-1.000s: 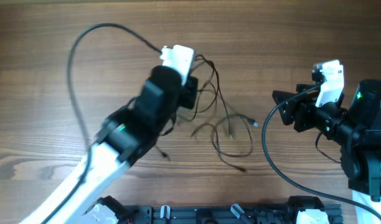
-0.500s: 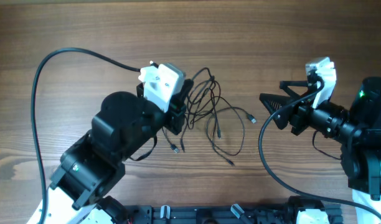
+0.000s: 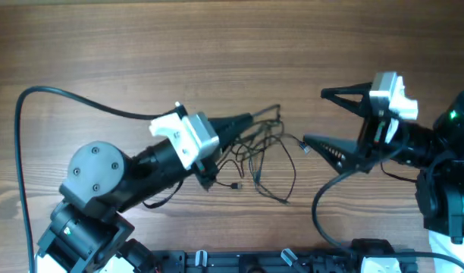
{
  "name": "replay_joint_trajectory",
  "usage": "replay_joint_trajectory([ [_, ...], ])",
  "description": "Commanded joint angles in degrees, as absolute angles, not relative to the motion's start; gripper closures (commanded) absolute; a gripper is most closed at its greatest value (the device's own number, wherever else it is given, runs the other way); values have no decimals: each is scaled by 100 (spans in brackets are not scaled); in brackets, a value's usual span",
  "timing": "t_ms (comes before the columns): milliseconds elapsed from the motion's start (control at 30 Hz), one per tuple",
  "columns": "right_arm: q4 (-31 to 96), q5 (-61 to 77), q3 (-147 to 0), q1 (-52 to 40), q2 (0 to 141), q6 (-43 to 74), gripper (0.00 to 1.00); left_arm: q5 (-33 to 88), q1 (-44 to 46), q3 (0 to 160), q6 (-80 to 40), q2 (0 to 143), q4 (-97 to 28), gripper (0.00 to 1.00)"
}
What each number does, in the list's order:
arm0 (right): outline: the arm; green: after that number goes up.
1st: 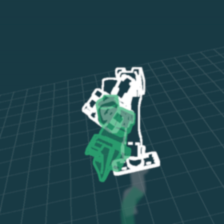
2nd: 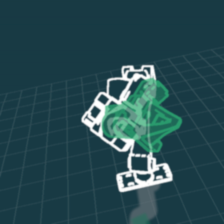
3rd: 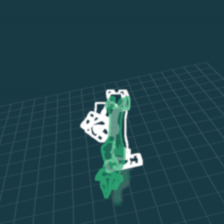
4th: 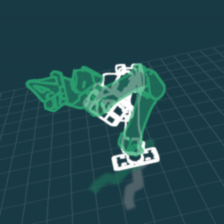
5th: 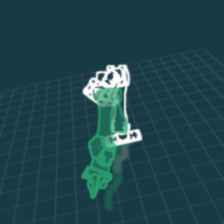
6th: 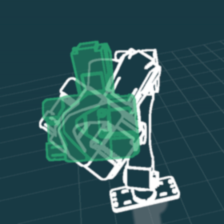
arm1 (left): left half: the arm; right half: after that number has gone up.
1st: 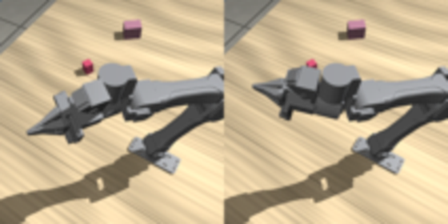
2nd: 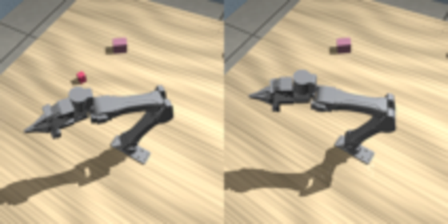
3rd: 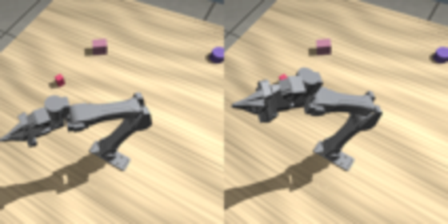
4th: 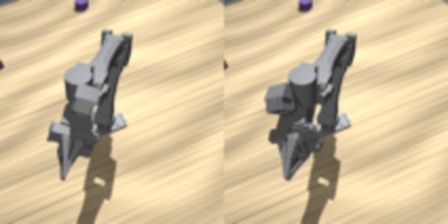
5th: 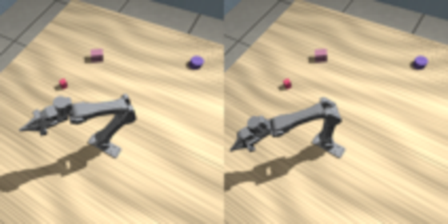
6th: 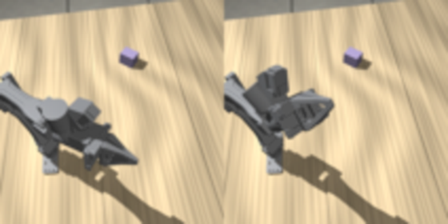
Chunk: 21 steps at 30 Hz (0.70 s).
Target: Untangle cables
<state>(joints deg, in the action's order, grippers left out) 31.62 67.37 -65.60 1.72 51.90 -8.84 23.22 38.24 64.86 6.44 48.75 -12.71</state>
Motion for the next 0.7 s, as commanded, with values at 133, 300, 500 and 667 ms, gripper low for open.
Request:
replay_joint_trajectory([
  [133,3068,7594,-6534,189,5190,-1883,5,3920,3839,6490,725,5218,-674,96],
  [300,3072,8501,-6534,189,5190,-2080,16,4399,3839,6490,244,5688,93,96],
  [500,3074,8493,-6534,189,5190,-2071,96,4445,3850,6490,56,5979,285,96],
  [667,2985,7022,-6534,191,5190,-576,96,3616,3844,6490,-318,5979,207,60],
])
